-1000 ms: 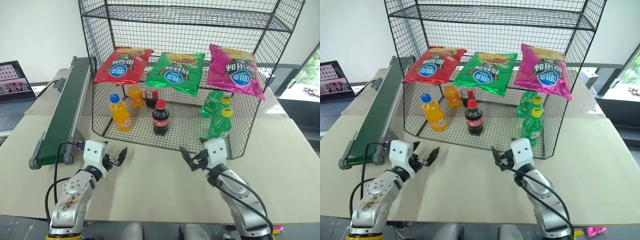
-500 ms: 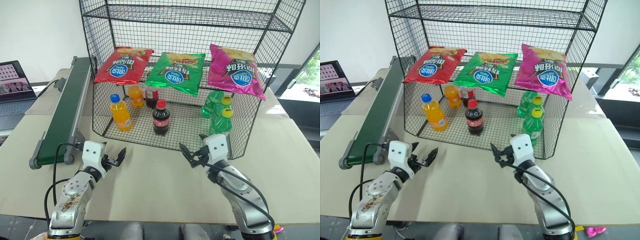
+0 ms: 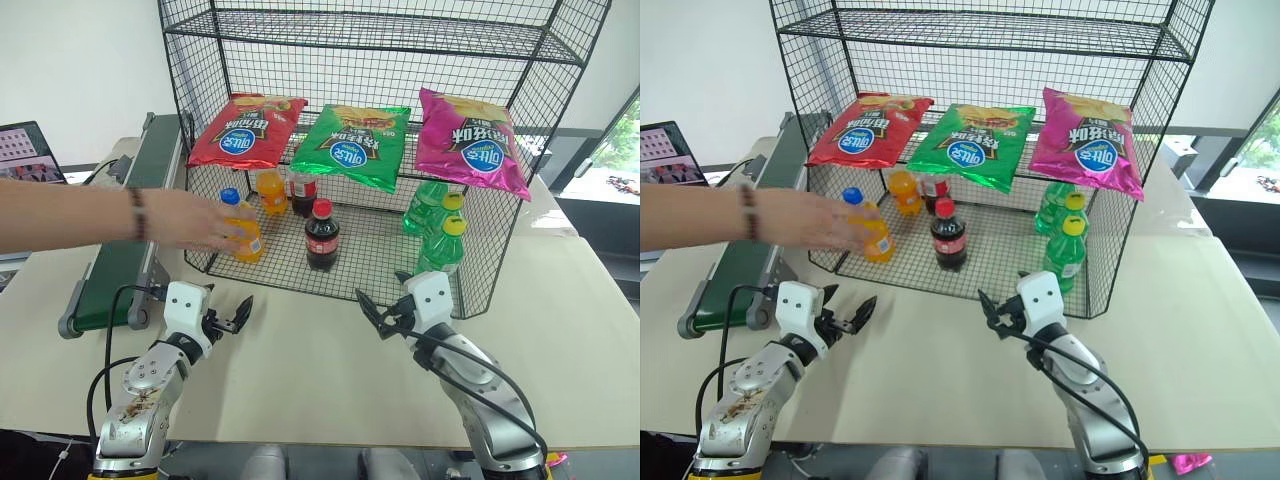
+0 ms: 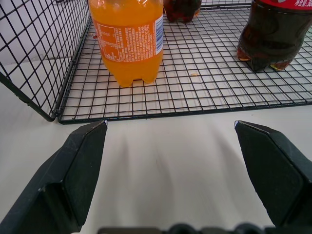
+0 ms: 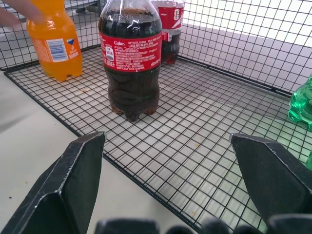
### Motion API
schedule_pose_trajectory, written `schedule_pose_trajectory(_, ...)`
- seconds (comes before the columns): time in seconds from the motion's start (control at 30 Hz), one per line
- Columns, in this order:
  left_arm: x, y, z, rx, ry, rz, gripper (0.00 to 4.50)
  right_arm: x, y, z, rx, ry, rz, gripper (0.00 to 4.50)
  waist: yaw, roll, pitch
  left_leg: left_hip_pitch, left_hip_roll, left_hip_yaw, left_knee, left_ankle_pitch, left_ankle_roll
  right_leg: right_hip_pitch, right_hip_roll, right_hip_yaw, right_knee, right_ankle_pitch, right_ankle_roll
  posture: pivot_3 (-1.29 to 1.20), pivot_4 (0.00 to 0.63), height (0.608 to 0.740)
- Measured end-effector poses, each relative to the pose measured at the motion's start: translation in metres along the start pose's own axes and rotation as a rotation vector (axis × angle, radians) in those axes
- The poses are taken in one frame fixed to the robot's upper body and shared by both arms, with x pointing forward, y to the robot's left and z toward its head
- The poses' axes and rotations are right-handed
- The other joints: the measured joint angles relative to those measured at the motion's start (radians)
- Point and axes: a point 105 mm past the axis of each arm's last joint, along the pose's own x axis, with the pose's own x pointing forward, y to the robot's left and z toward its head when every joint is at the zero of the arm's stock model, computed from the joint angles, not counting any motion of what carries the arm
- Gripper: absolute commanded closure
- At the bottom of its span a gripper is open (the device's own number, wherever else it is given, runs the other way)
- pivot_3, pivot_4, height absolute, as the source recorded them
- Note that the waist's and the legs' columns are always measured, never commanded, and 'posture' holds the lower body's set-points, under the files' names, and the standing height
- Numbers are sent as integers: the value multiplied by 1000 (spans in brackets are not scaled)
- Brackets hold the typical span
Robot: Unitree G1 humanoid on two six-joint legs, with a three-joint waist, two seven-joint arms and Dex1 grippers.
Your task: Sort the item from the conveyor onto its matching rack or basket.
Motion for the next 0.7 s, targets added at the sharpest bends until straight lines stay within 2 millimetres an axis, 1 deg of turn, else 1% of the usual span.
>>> schedule_pose_trajectory(0.7, 0, 0, 1, 7, 1, -2, 59, 1, 4, -1, 5, -5, 10, 0, 0, 0, 0, 0, 0, 0, 0, 0, 0, 0, 0, 0, 0, 0, 0, 0, 150, 738)
